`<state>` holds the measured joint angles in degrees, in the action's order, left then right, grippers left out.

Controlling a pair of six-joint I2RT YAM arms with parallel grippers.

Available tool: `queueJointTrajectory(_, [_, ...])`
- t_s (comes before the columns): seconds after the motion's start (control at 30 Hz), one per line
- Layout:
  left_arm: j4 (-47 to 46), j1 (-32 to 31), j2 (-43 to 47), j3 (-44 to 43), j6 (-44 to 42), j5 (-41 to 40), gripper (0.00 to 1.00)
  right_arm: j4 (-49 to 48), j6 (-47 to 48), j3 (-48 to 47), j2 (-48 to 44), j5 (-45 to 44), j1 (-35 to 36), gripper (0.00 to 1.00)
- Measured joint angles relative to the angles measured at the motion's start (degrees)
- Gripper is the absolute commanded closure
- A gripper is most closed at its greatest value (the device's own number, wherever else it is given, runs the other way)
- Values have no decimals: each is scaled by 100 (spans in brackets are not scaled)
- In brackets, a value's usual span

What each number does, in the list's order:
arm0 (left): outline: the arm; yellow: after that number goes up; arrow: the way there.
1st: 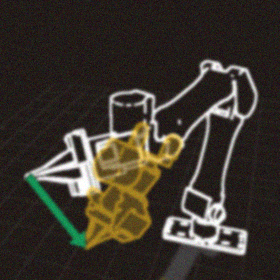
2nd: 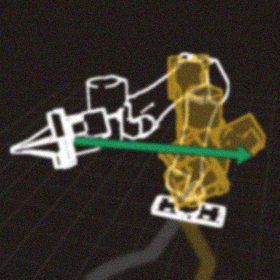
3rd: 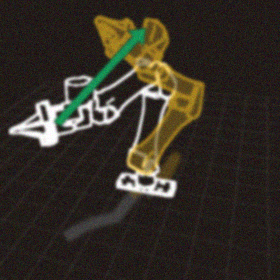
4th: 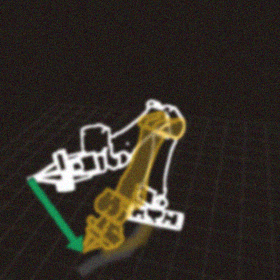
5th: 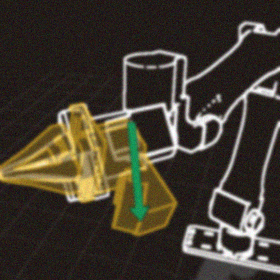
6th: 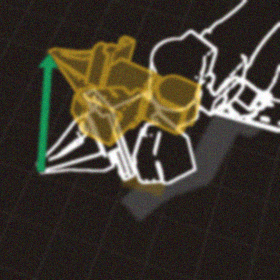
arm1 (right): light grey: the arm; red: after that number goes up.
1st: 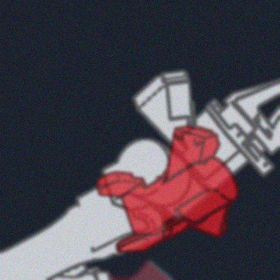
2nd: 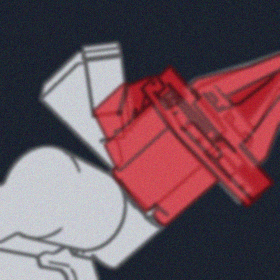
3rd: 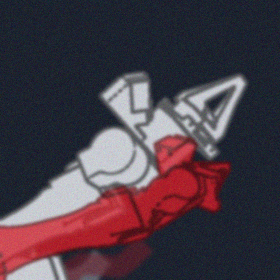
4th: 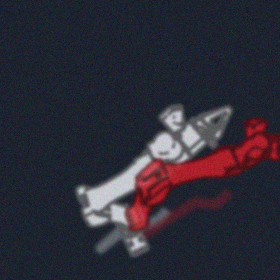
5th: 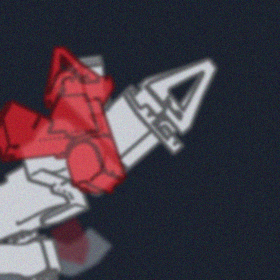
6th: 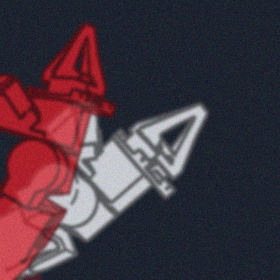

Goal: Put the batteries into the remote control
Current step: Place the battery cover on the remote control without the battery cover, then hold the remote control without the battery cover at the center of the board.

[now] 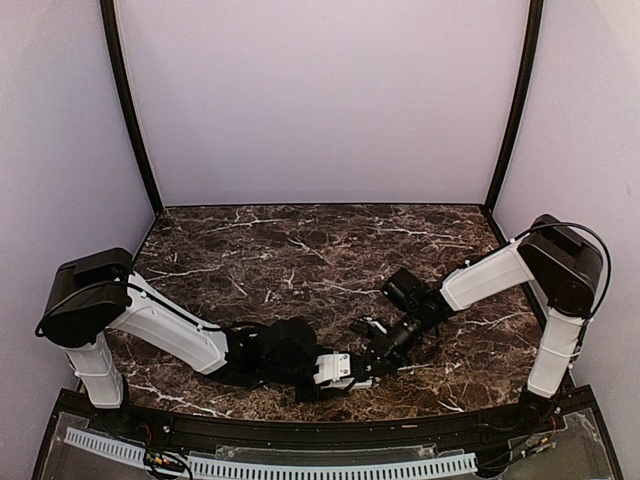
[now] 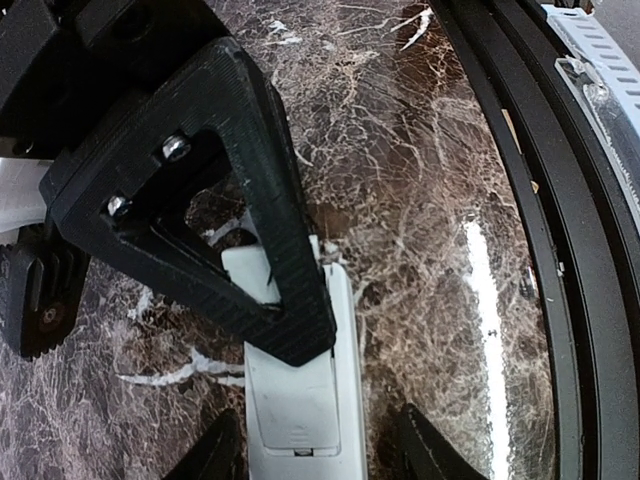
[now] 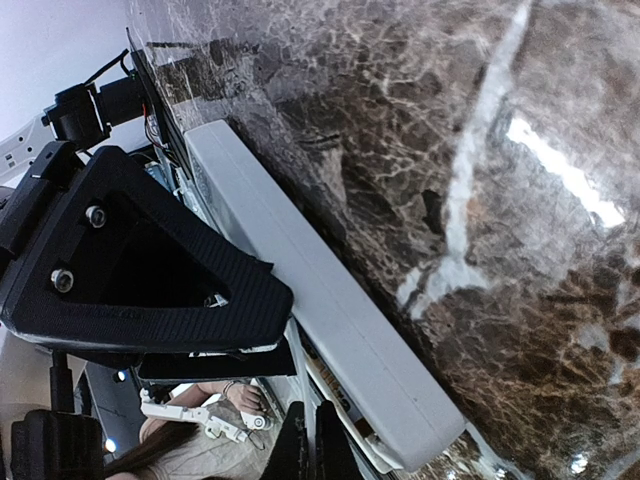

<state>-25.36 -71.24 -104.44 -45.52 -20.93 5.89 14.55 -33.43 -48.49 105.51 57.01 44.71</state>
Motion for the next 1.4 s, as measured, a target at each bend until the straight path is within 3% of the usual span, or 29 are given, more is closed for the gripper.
queueJointTrajectory(0.3, [-74, -2, -192, -46, -31, -170, 56, 162, 61, -7, -94, -70, -13, 100])
queueJointTrajectory(0.77, [-107, -2, -284, -184, -48, -249, 54, 166, 179, 7, -59, -52, -48, 100])
queueJointTrajectory(1.1, [-111, -2, -326, -247, 96, -186, 67, -22, 188, 129, -20, 52, -87, 100])
queueJointTrajectory(1.4, [-48, -2, -278, -254, 153, -210, 59, -103, 188, 136, 13, 90, -92, 100])
